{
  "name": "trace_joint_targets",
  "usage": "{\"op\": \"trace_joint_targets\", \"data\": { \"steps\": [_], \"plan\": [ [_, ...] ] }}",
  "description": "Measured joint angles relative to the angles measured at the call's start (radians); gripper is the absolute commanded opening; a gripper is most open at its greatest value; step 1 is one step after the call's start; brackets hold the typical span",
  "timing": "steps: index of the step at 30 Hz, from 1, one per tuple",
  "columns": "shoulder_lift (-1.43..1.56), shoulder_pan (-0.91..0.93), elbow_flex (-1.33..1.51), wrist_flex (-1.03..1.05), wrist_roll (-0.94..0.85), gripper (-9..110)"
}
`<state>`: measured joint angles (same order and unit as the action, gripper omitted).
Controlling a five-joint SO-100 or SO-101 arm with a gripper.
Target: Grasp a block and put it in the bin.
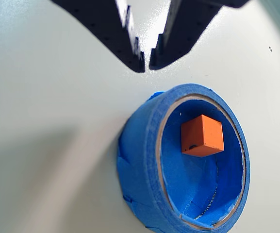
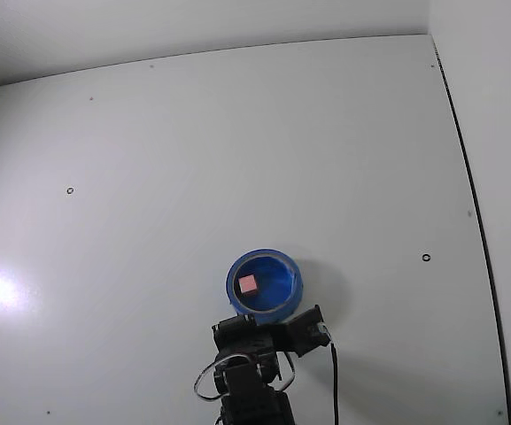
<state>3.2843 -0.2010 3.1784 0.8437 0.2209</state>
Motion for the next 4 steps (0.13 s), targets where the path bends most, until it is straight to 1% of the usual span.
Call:
{"op": "trace_joint_targets", "data": {
  "steps": [4],
  "plan": [
    [0.000,0.000,0.000,0.000,0.000,0]
  ]
}}
